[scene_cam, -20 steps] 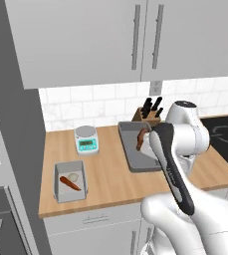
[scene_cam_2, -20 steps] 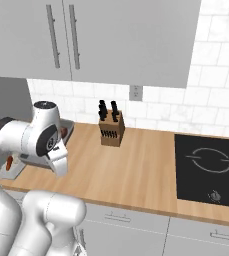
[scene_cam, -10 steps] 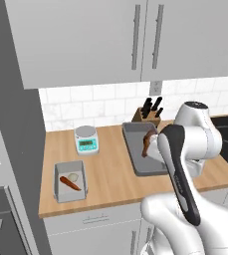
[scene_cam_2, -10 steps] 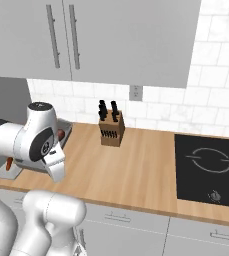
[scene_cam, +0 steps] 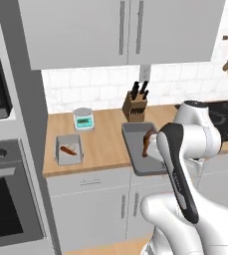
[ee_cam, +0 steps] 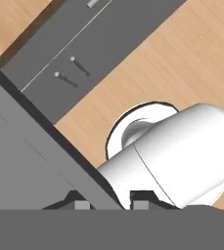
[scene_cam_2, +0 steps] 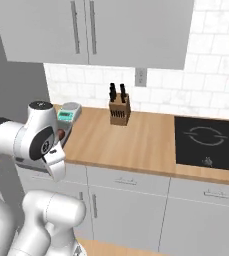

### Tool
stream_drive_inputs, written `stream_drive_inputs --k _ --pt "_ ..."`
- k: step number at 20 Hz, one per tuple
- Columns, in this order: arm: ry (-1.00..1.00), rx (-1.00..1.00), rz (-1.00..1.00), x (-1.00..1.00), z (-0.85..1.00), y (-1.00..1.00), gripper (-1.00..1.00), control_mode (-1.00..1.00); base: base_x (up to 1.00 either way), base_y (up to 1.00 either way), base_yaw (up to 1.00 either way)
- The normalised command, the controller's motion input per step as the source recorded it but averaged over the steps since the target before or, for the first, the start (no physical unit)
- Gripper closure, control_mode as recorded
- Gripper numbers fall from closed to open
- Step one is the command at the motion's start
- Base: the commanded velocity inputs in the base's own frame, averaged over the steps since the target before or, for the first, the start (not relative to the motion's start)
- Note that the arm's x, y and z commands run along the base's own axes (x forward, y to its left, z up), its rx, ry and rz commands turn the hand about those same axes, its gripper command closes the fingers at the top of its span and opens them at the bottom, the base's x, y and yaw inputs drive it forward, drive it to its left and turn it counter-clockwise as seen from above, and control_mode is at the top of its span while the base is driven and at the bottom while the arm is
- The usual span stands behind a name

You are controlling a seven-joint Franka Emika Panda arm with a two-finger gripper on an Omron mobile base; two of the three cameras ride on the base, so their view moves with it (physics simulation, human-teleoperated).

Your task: Take the meat container that has the chicken drumstick and place it on the second highest rack of the freezer. Then take the vegetable container that has the carrot and garlic and place it on the highest rack of the freezer.

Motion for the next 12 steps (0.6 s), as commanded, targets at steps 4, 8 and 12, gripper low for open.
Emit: stream_drive_inputs --k 4,8,12 --pt "0.0 0.0 0.0 0.0 0.0 0.0 1.0 1.0 -0.83 -0.05 0.01" --pt "0.0 0.0 0.0 0.0 0.0 0.0 1.0 1.0 -0.72 -0.03 0.04" --pt "0.0 0.0 0.0 0.0 0.0 0.0 1.0 1.0 -0.35 0.06 0.33"
